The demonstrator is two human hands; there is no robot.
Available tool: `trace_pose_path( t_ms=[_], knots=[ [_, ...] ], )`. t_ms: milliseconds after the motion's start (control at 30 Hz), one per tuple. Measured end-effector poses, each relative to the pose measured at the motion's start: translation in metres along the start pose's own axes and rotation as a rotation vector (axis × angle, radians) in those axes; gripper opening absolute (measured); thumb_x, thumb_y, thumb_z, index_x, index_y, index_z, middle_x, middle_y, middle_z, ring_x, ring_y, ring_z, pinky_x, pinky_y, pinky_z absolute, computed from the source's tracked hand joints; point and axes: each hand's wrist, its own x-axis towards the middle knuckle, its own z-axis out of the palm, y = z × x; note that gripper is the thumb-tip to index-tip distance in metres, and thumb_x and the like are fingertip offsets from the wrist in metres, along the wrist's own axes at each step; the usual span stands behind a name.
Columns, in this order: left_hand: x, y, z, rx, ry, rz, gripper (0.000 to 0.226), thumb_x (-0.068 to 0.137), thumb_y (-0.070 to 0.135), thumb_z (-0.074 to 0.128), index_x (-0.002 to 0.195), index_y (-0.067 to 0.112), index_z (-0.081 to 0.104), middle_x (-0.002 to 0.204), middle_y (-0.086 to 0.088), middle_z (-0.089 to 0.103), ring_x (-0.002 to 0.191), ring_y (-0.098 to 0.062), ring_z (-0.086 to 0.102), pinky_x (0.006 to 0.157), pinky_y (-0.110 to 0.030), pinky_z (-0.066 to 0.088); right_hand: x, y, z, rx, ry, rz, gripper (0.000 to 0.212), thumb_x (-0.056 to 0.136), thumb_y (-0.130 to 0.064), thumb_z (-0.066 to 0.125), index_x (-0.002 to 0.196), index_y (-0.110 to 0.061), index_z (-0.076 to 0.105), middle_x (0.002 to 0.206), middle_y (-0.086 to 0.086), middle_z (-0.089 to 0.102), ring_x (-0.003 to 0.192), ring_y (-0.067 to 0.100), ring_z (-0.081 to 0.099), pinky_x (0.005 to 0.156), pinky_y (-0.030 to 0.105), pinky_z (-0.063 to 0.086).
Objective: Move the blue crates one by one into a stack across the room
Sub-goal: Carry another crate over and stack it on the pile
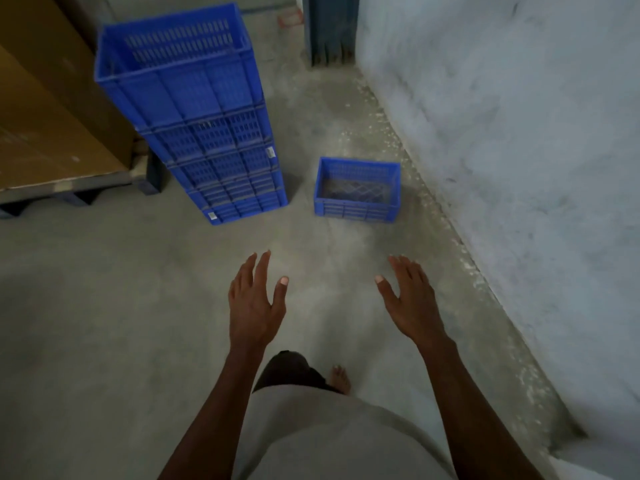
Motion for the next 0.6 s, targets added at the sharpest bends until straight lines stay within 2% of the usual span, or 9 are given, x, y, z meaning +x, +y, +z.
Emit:
trace_pose_path(
  t_ms=[167, 333, 467, 533, 600],
  knots=[
    [0.113, 0.012, 0.036, 0.054, -0.023, 0.059, 0.062, 0.1, 0.053, 0.041, 0.155, 0.023, 0.037, 0.158, -0.01, 0.039, 0.144, -0.031, 0.035, 0.115, -0.046, 0.029, 0.12, -0.006, 0.001, 0.025, -0.005, 0.023, 0.092, 0.086, -0.082, 0.012, 0.151, -0.024, 0.041, 0.159, 0.008, 0.037, 0.149, 0.032, 0.024, 0.117, 0.048, 0.027],
    [0.248, 0.029, 0.077, 0.103, -0.091, 0.139, 0.062, 0.101, 0.054, 0.041, 0.155, 0.025, 0.036, 0.159, -0.01, 0.037, 0.145, -0.032, 0.035, 0.116, -0.051, 0.031, 0.23, 0.002, 0.004, 0.006, 0.001, 0.111, 0.092, 0.086, -0.082, 0.014, 0.15, -0.023, 0.043, 0.157, 0.009, 0.039, 0.148, 0.032, 0.027, 0.117, 0.048, 0.028],
    [0.344, 0.048, 0.113, 0.108, -0.169, 0.215, 0.062, 0.102, 0.055, 0.039, 0.156, 0.025, 0.034, 0.161, -0.009, 0.034, 0.147, -0.03, 0.032, 0.118, -0.051, 0.03, 0.309, 0.01, 0.003, -0.032, -0.016, 0.156, 0.071, 0.095, -0.066, 0.031, 0.149, -0.022, 0.045, 0.156, 0.01, 0.04, 0.147, 0.034, 0.03, 0.116, 0.05, 0.03],
    [0.389, 0.055, 0.135, 0.134, -0.248, 0.24, 0.064, 0.101, 0.056, 0.036, 0.156, 0.024, 0.034, 0.161, -0.01, 0.033, 0.148, -0.03, 0.032, 0.118, -0.05, 0.03, 0.352, 0.019, 0.003, -0.065, -0.035, 0.178, 0.06, 0.099, -0.054, 0.043, 0.148, -0.02, 0.045, 0.156, 0.012, 0.041, 0.146, 0.036, 0.031, 0.115, 0.051, 0.031],
    [0.426, 0.061, 0.157, 0.168, -0.333, 0.268, 0.066, 0.1, 0.057, 0.035, 0.156, 0.022, 0.034, 0.16, -0.011, 0.035, 0.146, -0.031, 0.034, 0.118, -0.05, 0.03, 0.391, 0.029, 0.003, -0.097, -0.069, 0.198, 0.057, 0.1, -0.048, 0.047, 0.148, -0.018, 0.046, 0.155, 0.013, 0.041, 0.146, 0.037, 0.031, 0.114, 0.051, 0.03]
  ],
)
